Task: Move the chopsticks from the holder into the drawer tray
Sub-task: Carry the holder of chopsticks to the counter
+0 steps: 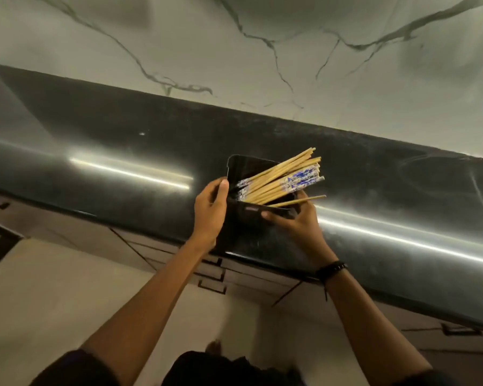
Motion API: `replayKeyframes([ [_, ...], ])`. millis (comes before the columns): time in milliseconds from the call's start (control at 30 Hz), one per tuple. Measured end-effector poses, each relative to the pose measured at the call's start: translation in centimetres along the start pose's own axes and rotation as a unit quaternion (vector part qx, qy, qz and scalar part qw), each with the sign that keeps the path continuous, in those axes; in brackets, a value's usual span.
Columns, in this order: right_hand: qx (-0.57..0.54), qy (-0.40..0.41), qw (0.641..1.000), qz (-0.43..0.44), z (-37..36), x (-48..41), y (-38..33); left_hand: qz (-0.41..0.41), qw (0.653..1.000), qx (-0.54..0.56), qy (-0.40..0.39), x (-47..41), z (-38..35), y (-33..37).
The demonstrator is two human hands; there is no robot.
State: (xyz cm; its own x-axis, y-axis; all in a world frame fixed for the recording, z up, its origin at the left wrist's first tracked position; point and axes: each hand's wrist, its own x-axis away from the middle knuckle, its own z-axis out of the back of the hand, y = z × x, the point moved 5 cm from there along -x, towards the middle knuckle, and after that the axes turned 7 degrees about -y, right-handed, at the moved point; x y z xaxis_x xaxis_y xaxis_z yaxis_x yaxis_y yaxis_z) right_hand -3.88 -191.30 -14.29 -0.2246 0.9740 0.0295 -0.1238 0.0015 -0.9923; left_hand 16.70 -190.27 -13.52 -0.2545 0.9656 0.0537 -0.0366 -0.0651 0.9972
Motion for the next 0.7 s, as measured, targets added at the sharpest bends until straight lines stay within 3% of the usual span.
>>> replayKeyframes([
  [300, 0.039, 0.062, 0.996, -0.048, -0.3, -8.2, 1.5, 0.013, 0.995, -0.047, -0.086, -9.3, -1.3, -0.7],
  [700, 0.046, 0.074, 0.994, -0.067, -1.0, -9.5, 3.2, 0.067, 0.991, -0.039, -0.107, -10.4, -1.0, -2.7],
])
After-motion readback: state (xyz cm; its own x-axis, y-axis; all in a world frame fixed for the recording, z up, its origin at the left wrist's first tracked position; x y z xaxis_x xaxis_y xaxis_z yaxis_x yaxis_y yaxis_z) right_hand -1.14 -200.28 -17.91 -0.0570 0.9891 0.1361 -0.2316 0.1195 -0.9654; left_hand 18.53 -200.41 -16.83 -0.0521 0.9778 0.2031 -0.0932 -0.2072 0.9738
